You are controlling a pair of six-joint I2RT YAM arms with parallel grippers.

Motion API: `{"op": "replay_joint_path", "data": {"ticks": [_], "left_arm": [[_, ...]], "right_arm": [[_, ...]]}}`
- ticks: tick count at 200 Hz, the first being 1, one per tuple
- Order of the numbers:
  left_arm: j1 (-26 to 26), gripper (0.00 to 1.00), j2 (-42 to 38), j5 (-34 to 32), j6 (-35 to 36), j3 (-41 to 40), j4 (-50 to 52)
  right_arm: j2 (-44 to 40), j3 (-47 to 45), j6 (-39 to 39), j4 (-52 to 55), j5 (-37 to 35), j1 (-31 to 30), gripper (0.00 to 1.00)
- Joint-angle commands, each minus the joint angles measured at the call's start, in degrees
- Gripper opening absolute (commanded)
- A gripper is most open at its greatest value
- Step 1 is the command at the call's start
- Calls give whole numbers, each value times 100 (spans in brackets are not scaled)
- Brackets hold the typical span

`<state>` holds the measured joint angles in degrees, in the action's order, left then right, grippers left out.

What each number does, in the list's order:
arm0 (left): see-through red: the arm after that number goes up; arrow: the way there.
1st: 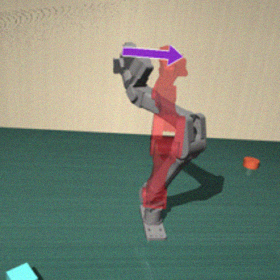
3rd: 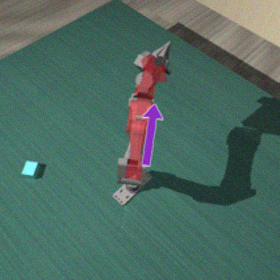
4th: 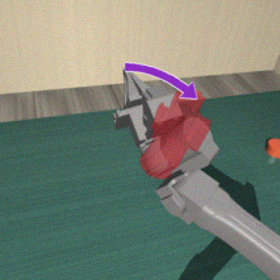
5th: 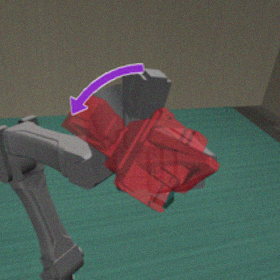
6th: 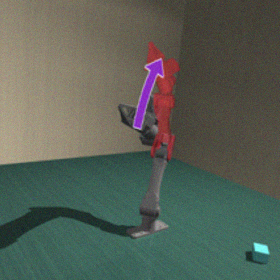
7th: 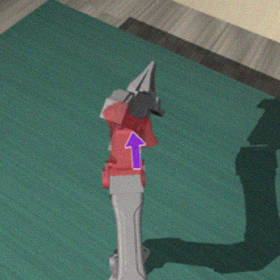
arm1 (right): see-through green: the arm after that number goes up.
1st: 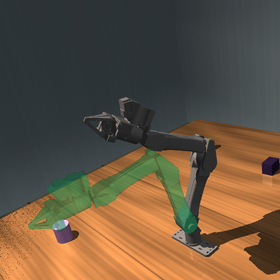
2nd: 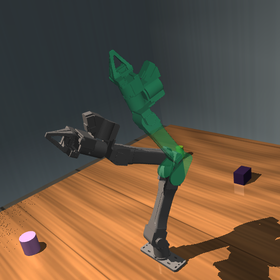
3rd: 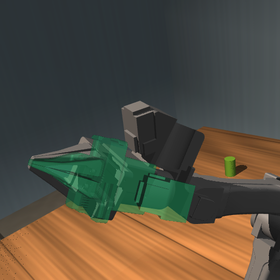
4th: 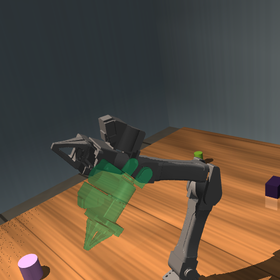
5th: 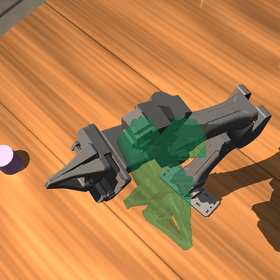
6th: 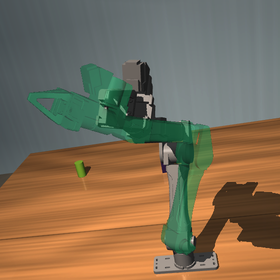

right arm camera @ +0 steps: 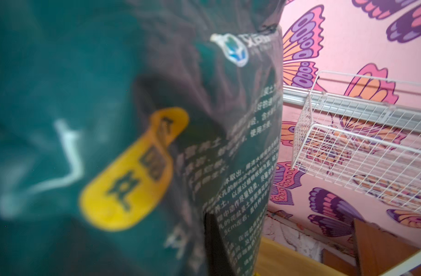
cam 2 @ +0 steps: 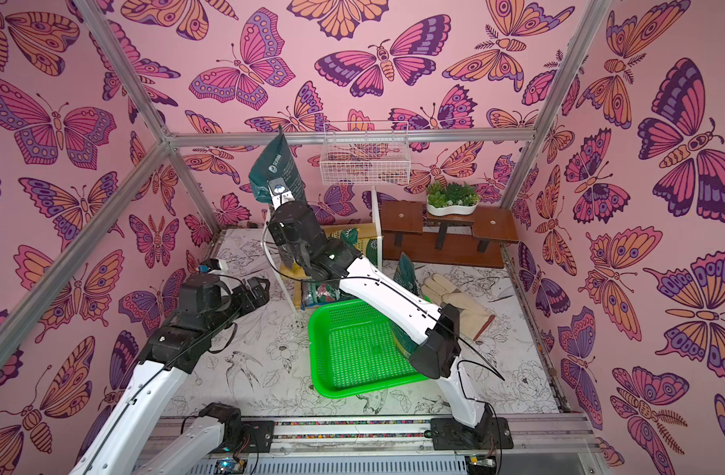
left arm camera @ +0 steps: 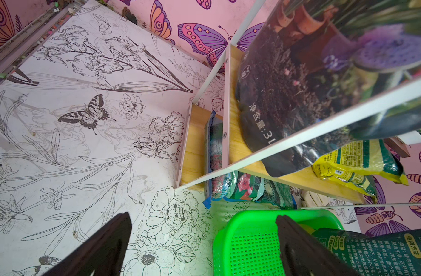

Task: Take down the fertilizer bag from the shelf
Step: Pick up the fertilizer bag from the shelf.

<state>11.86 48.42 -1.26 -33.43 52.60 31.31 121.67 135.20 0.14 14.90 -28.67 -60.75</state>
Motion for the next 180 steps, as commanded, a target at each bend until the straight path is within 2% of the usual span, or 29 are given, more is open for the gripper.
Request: {"op": "replay_joint_path", "data": {"ticks": [1, 83, 180], "left_arm": [[-61, 100, -94, 27, 108, -136, -114], [-78, 100, -139, 36, 122, -182, -115], [-78, 100, -141, 38, 134, -206, -90]], "right_arm": [[33, 229, 20, -393, 46, -22, 0], [-220, 619, 877, -1155, -32, -18, 0], [-731, 738, 1445, -1685, 179, -11, 0]]}}
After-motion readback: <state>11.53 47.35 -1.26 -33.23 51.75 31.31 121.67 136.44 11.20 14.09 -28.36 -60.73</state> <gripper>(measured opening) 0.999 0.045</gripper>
